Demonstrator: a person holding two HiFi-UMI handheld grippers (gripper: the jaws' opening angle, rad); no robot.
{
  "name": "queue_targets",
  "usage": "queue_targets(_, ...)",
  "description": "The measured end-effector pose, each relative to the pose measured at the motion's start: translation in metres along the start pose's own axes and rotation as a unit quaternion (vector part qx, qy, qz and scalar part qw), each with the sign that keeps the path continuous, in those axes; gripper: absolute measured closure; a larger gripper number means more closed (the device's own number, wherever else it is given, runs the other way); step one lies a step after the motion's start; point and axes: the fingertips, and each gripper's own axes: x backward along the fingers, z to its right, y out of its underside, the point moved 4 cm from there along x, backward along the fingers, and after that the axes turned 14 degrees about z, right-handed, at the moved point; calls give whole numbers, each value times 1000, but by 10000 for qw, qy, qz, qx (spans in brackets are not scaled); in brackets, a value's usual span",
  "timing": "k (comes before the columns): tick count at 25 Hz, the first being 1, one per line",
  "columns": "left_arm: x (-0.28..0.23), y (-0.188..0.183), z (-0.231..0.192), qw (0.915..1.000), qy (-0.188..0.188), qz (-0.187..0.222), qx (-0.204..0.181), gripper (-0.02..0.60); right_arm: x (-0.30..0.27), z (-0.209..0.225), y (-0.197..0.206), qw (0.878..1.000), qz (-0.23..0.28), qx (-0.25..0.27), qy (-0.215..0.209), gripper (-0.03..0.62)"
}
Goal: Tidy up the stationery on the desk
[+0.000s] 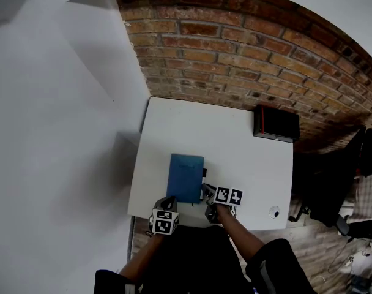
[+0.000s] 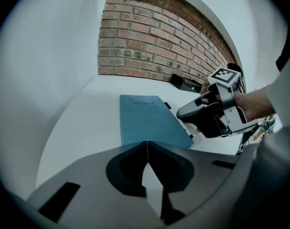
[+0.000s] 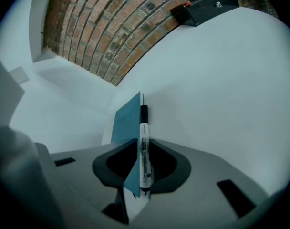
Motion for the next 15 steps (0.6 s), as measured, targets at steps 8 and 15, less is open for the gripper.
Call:
queue_targets(8,-3,-1,0,10000,24,42,-63,565,6,1,-12,9993,290,244,-21,510)
queue_targets(15,0,-18,3,9994,61,313,-115,566,33,1,-20,9936,820,704,339,510)
